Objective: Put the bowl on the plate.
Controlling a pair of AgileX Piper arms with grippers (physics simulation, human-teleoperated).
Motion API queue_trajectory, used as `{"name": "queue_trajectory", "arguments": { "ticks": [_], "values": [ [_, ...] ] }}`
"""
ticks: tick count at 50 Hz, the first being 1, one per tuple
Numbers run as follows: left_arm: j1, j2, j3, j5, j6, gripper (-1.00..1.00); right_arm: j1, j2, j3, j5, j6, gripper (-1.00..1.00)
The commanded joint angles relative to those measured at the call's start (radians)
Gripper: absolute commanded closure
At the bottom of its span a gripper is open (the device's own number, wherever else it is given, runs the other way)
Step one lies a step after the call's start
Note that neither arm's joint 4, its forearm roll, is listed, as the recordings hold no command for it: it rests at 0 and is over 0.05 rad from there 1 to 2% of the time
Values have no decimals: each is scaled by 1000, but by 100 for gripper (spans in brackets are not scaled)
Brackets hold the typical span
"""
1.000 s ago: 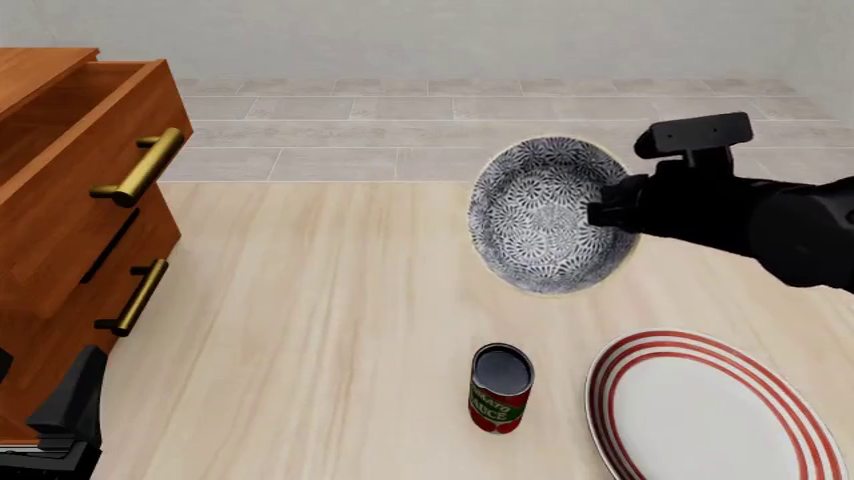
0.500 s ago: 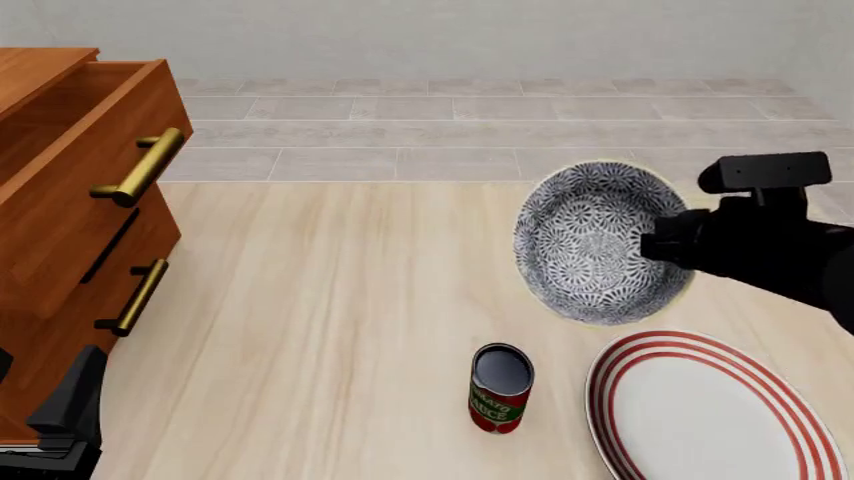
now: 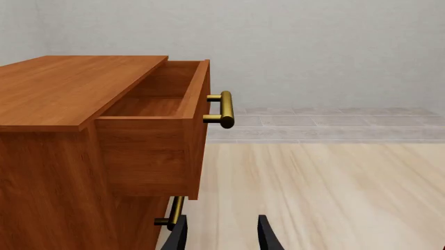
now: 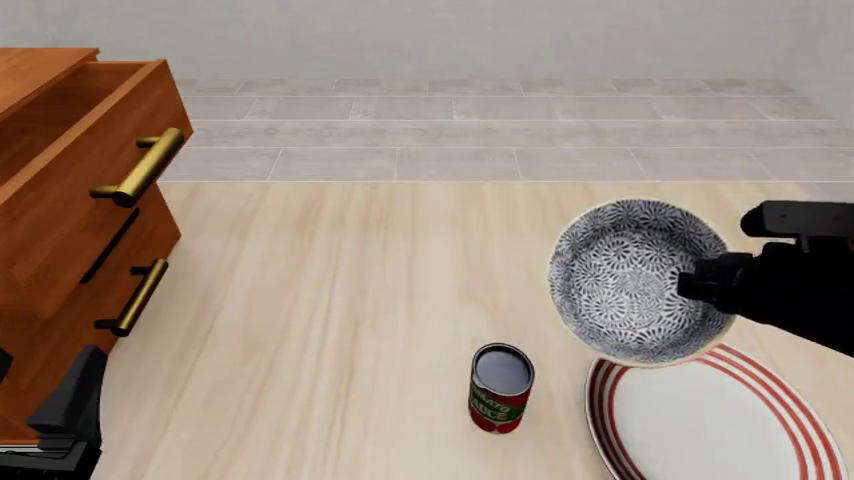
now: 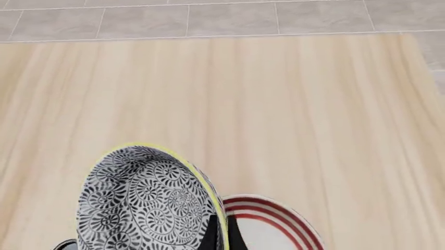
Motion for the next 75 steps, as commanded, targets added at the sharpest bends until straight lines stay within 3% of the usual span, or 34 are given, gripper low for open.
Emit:
{"name": "queue_trajectory", "arguments": {
  "ticks": [1,39,47,49,56,75],
  "values": [
    [0,0,0,0,0,-100,-43,-45,53,18,5,100],
    [0,0,0,0,0,-100,-123,-141,205,41,37,100],
    [0,0,0,0,0,-100,-105,-202,204,99,92,100],
    [0,0,0,0,0,-100,-65,-259,213,139,163,100],
    [0,0,0,0,0,-100,-43,-353,214,251,184,100],
    [0,0,0,0,0,-100,-157,-314,221,265,117,100]
  ]
}}
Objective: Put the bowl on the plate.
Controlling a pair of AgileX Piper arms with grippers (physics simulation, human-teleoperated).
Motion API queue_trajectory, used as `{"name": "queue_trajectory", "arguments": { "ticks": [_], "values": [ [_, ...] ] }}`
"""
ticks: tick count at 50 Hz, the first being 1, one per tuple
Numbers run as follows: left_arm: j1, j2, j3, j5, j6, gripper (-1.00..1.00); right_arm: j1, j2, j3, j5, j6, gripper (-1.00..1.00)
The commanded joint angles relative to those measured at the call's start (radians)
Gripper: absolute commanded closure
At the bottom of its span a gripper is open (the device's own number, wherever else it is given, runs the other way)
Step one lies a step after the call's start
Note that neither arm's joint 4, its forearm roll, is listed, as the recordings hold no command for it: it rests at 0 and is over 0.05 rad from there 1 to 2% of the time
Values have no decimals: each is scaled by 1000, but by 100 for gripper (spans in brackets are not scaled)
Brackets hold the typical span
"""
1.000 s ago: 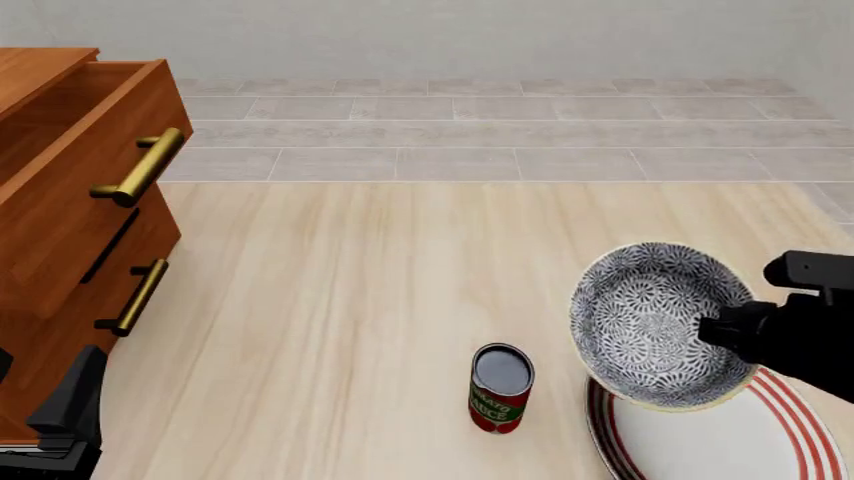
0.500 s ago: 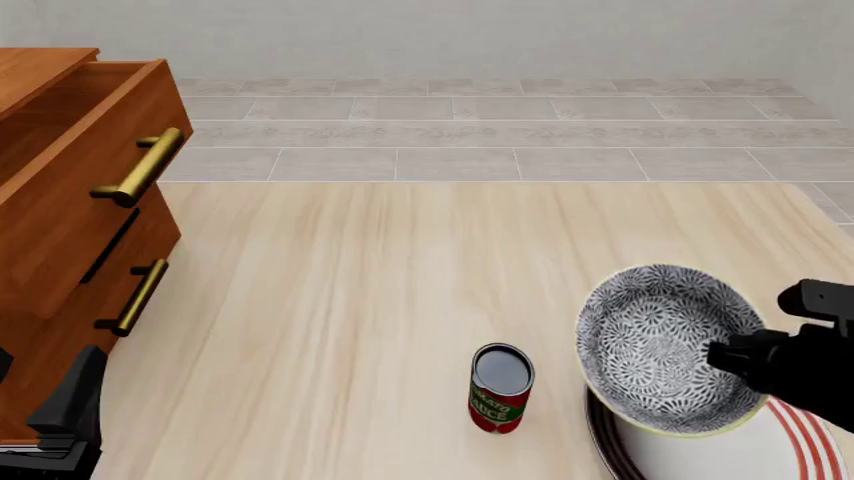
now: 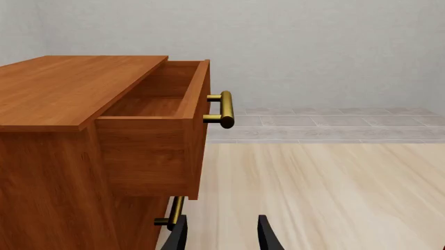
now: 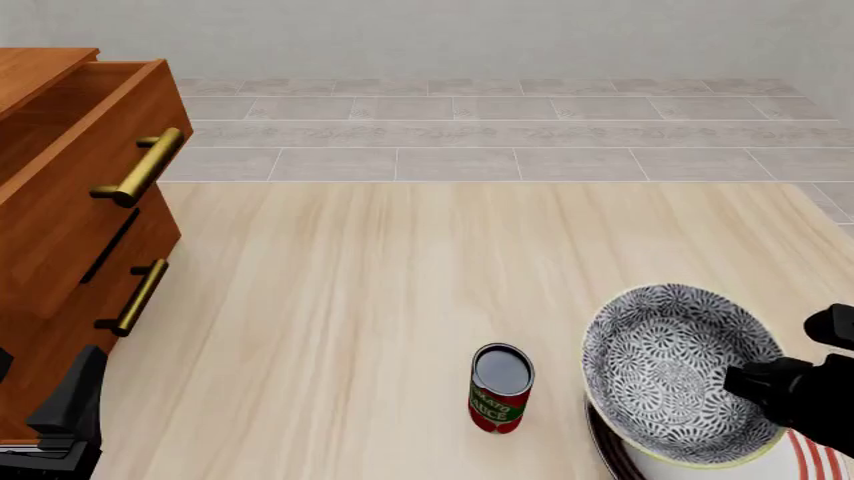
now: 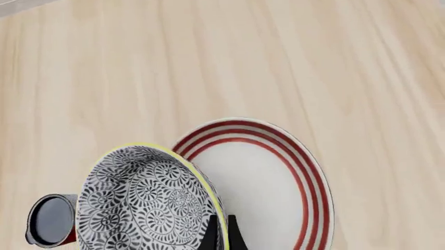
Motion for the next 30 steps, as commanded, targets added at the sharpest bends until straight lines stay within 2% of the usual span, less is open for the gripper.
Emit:
{"name": "queue_trajectory", "arguments": {
  "ticks": [1,13,30],
  "values": [
    [0,0,0,0,0,-100,-51,2,9,16,-17,100],
    [0,0,0,0,0,-100,-107,17,94,-35,-28,100],
    [0,0,0,0,0,-100,-105,37,140,-81,-21,100]
  ]
}}
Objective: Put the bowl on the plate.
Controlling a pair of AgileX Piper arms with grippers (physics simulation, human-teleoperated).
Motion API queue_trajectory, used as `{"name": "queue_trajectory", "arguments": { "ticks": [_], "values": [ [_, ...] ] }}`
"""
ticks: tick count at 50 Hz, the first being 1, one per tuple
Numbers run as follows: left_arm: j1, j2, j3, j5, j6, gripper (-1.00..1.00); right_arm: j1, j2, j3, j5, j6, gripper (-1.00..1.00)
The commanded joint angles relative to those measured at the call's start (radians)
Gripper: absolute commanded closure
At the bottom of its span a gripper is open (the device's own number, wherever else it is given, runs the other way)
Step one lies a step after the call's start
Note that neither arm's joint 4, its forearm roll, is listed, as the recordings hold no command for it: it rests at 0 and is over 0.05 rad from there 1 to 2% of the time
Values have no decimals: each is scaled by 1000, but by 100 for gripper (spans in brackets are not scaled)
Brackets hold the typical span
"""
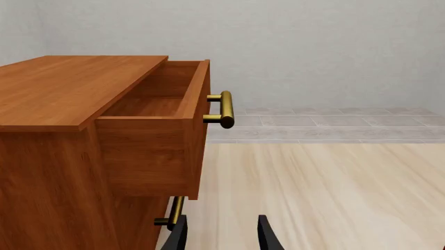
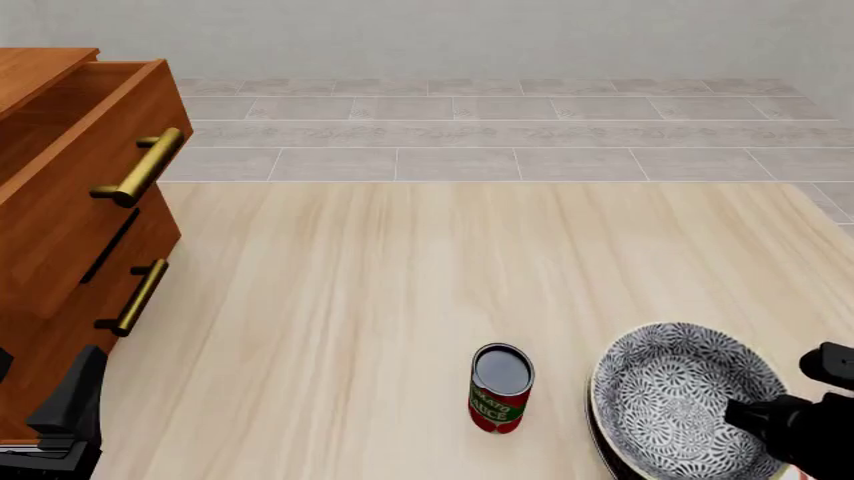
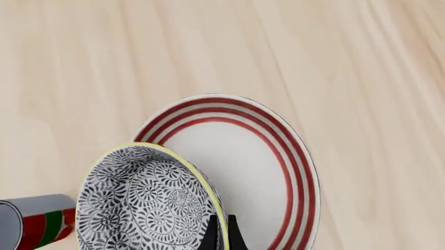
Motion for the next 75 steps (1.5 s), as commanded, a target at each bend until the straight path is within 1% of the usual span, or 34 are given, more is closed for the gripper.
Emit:
{"name": "queue_trajectory", "arguments": {
  "ticks": [1,9,14,15,23,37,42,46,50,54,56,57,59,62,70,73,74,75],
  "values": [
    [0,0,0,0,0,-100,-9,15,25,-31,4,100],
    [0,0,0,0,0,-100,-17,8,35,-30,3,100],
    [0,0,0,0,0,-100,-23,37,34,-57,-2,100],
    [0,0,0,0,0,-100,-19,39,35,-60,2,-100],
    [0,0,0,0,0,-100,-24,60,31,-76,-4,-100],
    [0,0,0,0,0,-100,-25,63,32,-83,3,-100],
    [0,0,0,0,0,-100,-37,79,20,-90,-7,-100],
    [0,0,0,0,0,-100,-49,70,-2,-70,-20,-100],
    [0,0,0,0,0,-100,-76,71,-46,-46,-53,-100],
    [0,0,0,0,0,-100,-92,63,-79,-22,-67,-100],
    [0,0,0,0,0,-100,-102,56,-102,-5,-83,-100],
    [0,0,0,0,0,-100,-110,50,-118,6,-103,-100],
    [0,0,0,0,0,-100,-114,36,-150,35,-103,-100],
    [0,0,0,0,0,-100,-119,27,-193,65,-123,-100],
    [0,0,0,0,0,-100,-122,21,-245,96,-140,-100],
    [0,0,0,0,0,-100,-114,-6,-280,138,-143,-100],
    [0,0,0,0,0,-100,-111,-11,-296,149,-153,-100],
    [0,0,0,0,0,-100,-111,-11,-296,149,-153,-100]
  ]
}}
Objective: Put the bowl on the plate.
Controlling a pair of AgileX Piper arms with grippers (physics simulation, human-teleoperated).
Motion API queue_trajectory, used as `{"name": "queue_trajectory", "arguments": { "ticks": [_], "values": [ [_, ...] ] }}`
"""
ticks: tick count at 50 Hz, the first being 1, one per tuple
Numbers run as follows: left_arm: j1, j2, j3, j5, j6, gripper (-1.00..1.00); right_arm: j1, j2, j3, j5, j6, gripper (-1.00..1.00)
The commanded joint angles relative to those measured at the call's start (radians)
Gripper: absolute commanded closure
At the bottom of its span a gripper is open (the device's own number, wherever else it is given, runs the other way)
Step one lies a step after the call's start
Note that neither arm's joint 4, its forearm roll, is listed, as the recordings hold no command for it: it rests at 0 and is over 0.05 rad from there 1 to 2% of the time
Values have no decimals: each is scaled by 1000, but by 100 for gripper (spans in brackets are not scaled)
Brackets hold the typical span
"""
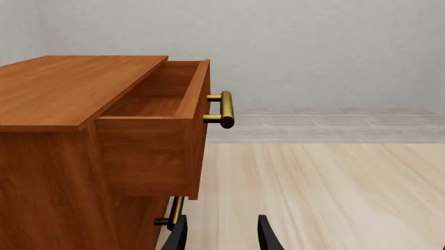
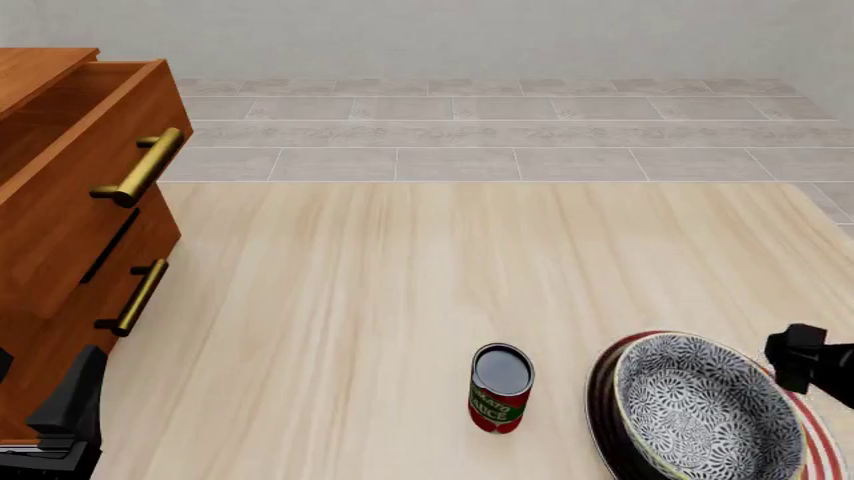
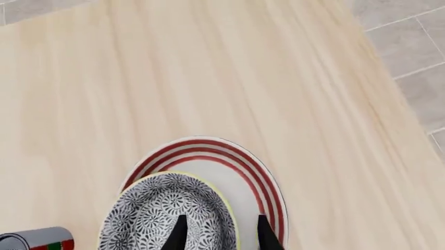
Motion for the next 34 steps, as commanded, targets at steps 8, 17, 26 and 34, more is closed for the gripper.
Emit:
{"name": "queue_trajectory", "arguments": {
  "ticks": [8,17,26,34],
  "values": [
    [0,0,0,0,0,-100,27,-32,-219,136,-54,-100],
    [0,0,0,0,0,-100,107,-23,-382,202,-50,-100],
    [0,0,0,0,0,-100,163,-2,-529,242,-65,-100],
    [0,0,0,0,0,-100,258,69,-648,172,-44,-100]
  ]
}}
